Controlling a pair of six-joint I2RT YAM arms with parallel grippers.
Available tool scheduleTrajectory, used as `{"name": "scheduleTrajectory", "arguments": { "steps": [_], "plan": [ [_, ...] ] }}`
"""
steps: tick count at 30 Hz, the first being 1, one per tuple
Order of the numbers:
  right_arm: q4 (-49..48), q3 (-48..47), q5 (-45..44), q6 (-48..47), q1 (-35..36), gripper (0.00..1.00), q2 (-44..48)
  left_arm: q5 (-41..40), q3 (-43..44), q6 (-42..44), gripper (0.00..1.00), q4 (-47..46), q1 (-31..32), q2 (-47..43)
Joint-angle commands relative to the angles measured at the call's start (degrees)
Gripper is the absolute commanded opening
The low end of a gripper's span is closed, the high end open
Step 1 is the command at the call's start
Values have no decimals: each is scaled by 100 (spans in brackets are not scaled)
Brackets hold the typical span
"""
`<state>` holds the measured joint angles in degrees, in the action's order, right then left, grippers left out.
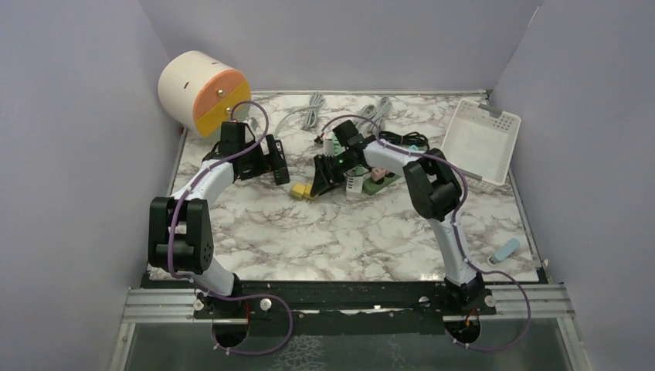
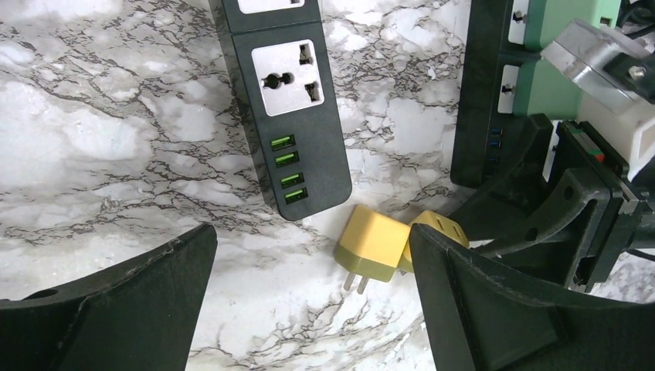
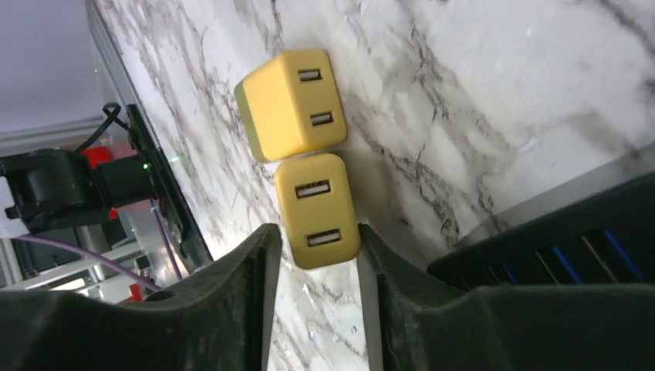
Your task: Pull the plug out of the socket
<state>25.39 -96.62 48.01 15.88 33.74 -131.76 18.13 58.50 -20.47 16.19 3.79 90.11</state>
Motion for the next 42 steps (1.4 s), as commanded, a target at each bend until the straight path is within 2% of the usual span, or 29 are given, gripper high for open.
{"name": "scheduleTrajectory", "arguments": {
  "steps": [1, 3, 8, 12, 17, 24, 29, 31, 42],
  "plan": [
    [693, -509, -384, -168, 120, 50, -550, -126, 101, 88, 98, 51, -36, -192],
    [989, -824, -446, -259, 177, 61, -648, -97, 101, 87, 98, 59, -36, -195],
    [1078, -1055, -776, -317, 239, 70, -296, -40, 137, 70, 98, 58, -36, -225],
    [1354, -1214, -1365, -455, 235, 72, 182, -4, 151, 44, 98, 47, -36, -247],
    [1681, -1373, -2662, -607, 239, 72, 800, 10, 125, 2, 98, 23, -39, -254],
    [1118, -1089, -4045, -607, 238, 75, 1630, 54, 120, -49, 98, 3, -36, -297],
    [1511, -1399, -5266, -655, 234, 71, 1233, 114, 51, -94, 98, -28, -36, -358],
    [1665, -1546, -5476, -736, 238, 69, 1013, 145, 10, -120, 98, -52, -28, -383],
    [1667, -1991, -5505, -825, 238, 66, 174, 245, -101, -201, 98, -121, -28, -438]
  ]
}}
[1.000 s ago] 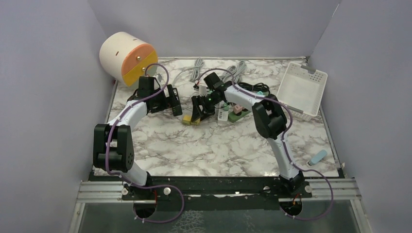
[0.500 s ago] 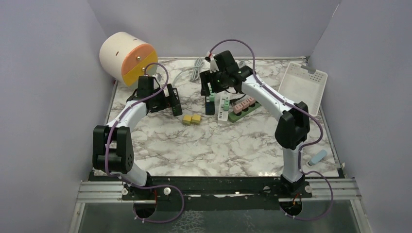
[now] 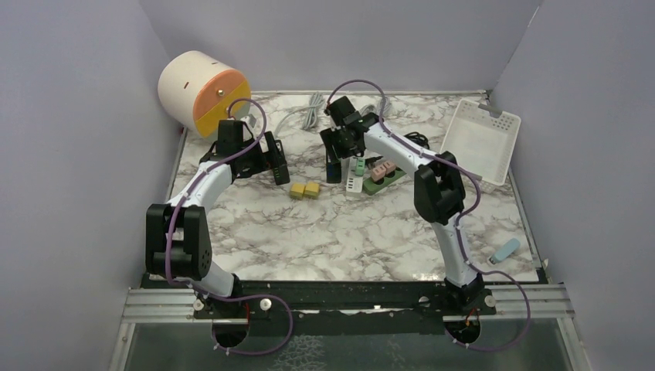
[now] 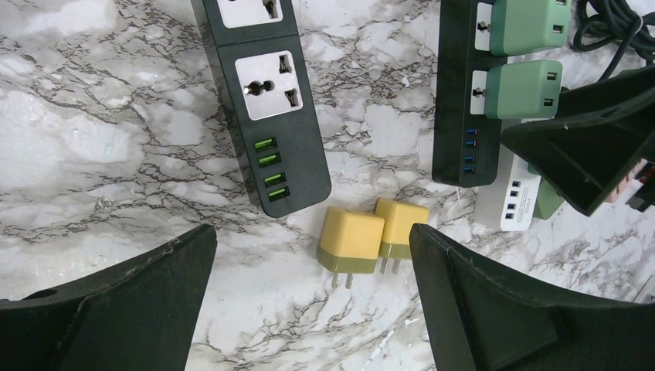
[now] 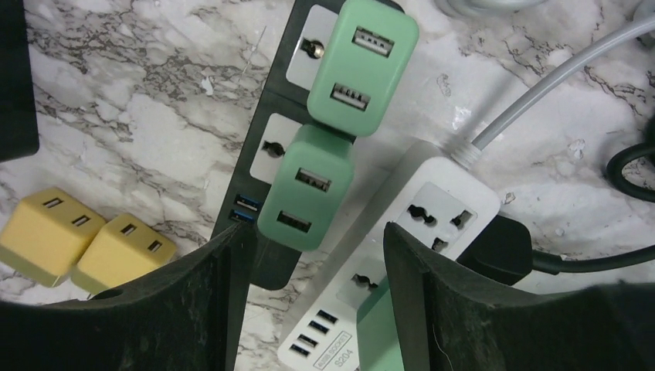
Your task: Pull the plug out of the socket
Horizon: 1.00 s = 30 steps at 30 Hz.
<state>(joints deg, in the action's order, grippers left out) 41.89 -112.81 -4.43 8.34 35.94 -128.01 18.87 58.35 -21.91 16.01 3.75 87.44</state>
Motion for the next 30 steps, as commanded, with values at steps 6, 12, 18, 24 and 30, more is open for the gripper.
{"name": "scheduleTrajectory", "arguments": {
  "steps": [6, 12, 18, 24, 30],
  "plan": [
    [-157, -533, -318, -33, 18, 59, -590, 171, -113, -50, 98, -107, -23, -193],
    [-217, -656, -302, 35, 12, 44, -826, 233, -148, -91, 98, -167, -15, -161],
    [-325, -620, -388, 66, 7, 2, -813, 282, -168, -201, 98, -326, 151, -47],
    [-357, -678, -317, 146, 9, 1, -600, 208, 66, -256, 97, -421, 573, 252],
    [-400, -759, -163, 235, 16, 1, -161, 148, 408, -399, 97, -587, 1045, 581]
  ]
}}
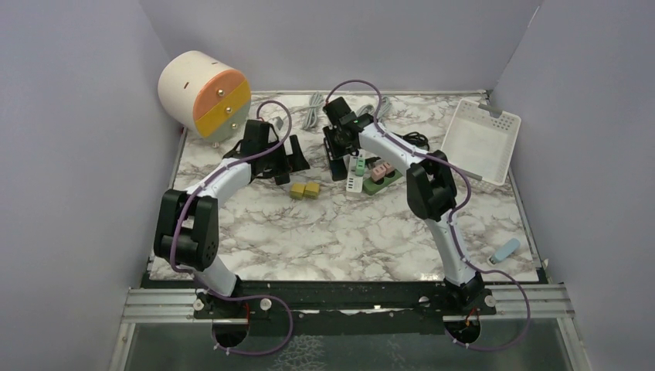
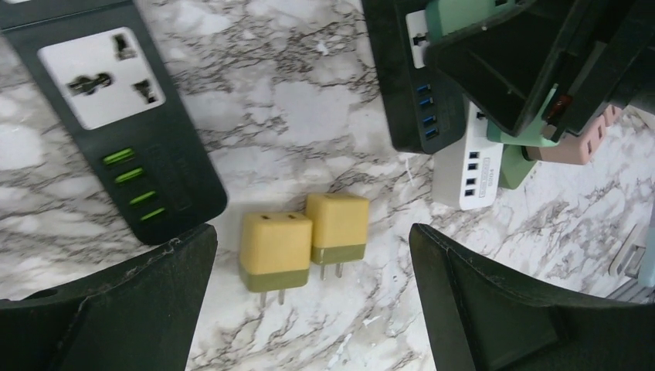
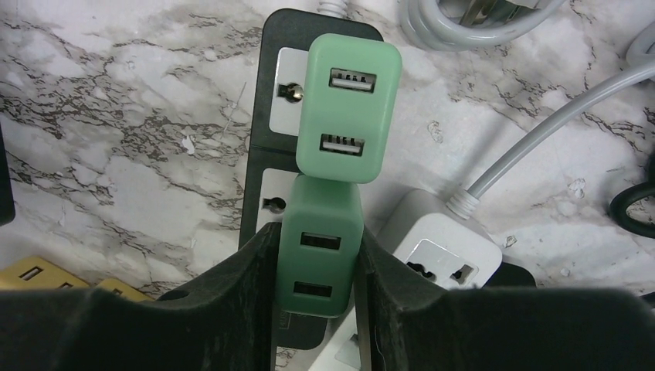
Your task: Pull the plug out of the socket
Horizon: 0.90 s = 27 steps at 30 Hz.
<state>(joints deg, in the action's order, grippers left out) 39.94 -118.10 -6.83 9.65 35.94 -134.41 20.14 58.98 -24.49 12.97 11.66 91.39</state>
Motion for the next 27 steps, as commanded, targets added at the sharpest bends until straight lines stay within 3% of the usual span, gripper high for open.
{"name": "scheduleTrajectory", "arguments": {
  "steps": [1, 11, 22, 27],
  "plan": [
    [-200, -238, 82, 112, 10, 1, 552, 31, 389, -170, 97, -320, 329, 242],
    [-112, -257, 415, 183, 9, 1, 993, 284, 759, -367, 96, -716, 826, 834],
    [-263, 82, 918, 447, 9, 1, 1285, 1027, 575, -1350, 96, -1936, 898, 1074],
    [-314, 195, 1043, 537, 13, 1, 1400, 1023, 614, -1456, 95, -2033, 965, 1227]
  ]
}}
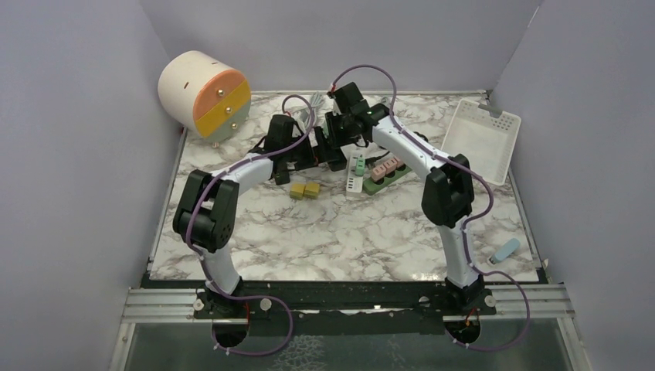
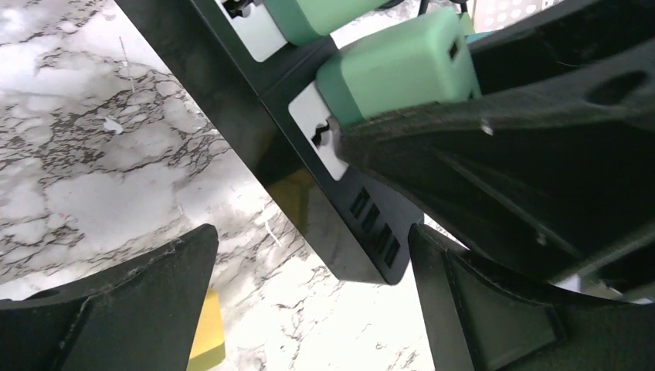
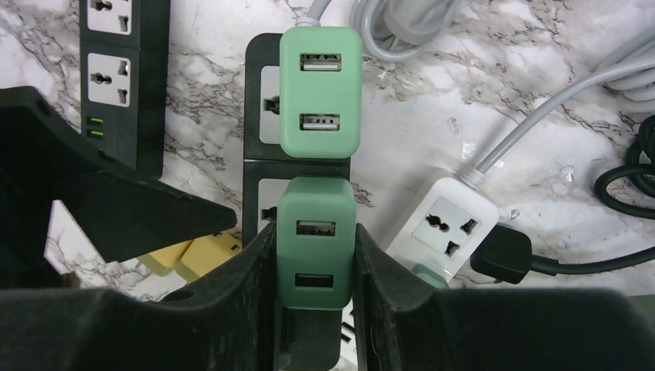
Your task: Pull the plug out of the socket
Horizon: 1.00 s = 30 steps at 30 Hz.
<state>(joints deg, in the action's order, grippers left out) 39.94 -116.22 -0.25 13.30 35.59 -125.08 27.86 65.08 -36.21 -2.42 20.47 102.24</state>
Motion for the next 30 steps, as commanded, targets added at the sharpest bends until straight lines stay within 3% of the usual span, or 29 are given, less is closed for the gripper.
{"name": "scheduleTrajectory", "arguments": {
  "steps": [1, 5, 7, 11, 13, 14, 24, 30],
  "plan": [
    [-318, 11, 412, 189, 45, 1, 491, 243, 1, -301, 94, -492, 100, 167],
    [-338, -5, 541, 246, 44, 1, 610, 203, -100, -440, 91, -611, 108, 226],
    [-349, 3, 655, 292, 44, 1, 679, 215, -196, -544, 81, -765, 111, 214],
    [-340, 35, 776, 358, 44, 1, 809, 129, -304, -676, 35, -928, 110, 117],
    [-338, 81, 762, 358, 44, 1, 877, 52, -274, -665, 6, -852, 105, 76],
    [-334, 109, 756, 358, 44, 1, 918, 8, -254, -649, 0, -803, 106, 57],
    [-234, 688, 908, 43, 36, 1, 1559, -231, -93, -373, 0, -446, 34, -20],
    [-667, 2276, 2224, -308, -90, 1, 2463, -336, 206, -37, 0, -93, -92, -33]
  ]
}}
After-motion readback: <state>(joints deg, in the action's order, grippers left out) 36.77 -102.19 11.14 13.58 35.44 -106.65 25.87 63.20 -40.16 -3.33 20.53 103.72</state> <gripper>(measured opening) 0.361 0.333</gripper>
